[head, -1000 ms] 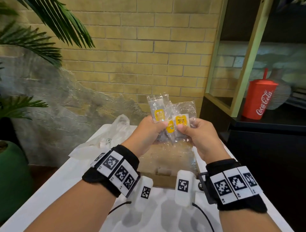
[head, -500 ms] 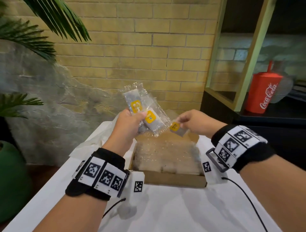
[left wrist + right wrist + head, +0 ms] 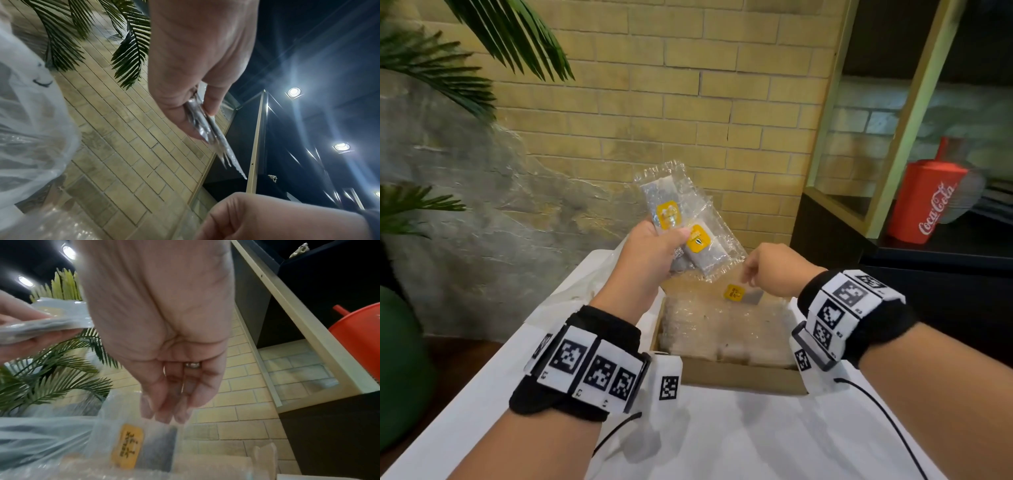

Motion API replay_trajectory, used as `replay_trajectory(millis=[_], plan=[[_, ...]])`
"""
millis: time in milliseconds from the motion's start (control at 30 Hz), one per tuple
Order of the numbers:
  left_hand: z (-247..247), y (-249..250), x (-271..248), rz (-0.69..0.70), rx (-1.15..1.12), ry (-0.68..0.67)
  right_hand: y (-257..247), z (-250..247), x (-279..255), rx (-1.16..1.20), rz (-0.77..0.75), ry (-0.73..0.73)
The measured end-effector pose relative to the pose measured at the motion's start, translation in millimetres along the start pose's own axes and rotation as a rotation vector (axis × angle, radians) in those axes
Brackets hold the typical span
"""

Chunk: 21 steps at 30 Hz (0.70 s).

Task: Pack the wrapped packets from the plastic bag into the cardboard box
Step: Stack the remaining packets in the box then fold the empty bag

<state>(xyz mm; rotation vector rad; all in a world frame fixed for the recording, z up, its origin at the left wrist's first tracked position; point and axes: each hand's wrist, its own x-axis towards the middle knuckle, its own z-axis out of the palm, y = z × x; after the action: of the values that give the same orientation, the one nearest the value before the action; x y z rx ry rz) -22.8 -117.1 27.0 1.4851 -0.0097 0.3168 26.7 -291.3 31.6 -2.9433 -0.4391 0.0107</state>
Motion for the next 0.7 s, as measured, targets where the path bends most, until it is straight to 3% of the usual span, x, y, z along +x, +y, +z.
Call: replay_trajectory(millis=[200,433,700], plan=[[-1.9,4.7,-2.7,0.003,-0.027,0.007,-3.5,7.1,-0.6,-0.105,0.030,-0.102],[-4.4,6.0,-4.2,-0.010,-0.024,0.014,-8.7,36.5,-33.9,-0.169,-0.041,-0.430],[-3.7,4.6,-5.0,-0.001,-0.014,-0.012,-14.3,49.8,-60.9,-0.124,-0.082,-0.388]])
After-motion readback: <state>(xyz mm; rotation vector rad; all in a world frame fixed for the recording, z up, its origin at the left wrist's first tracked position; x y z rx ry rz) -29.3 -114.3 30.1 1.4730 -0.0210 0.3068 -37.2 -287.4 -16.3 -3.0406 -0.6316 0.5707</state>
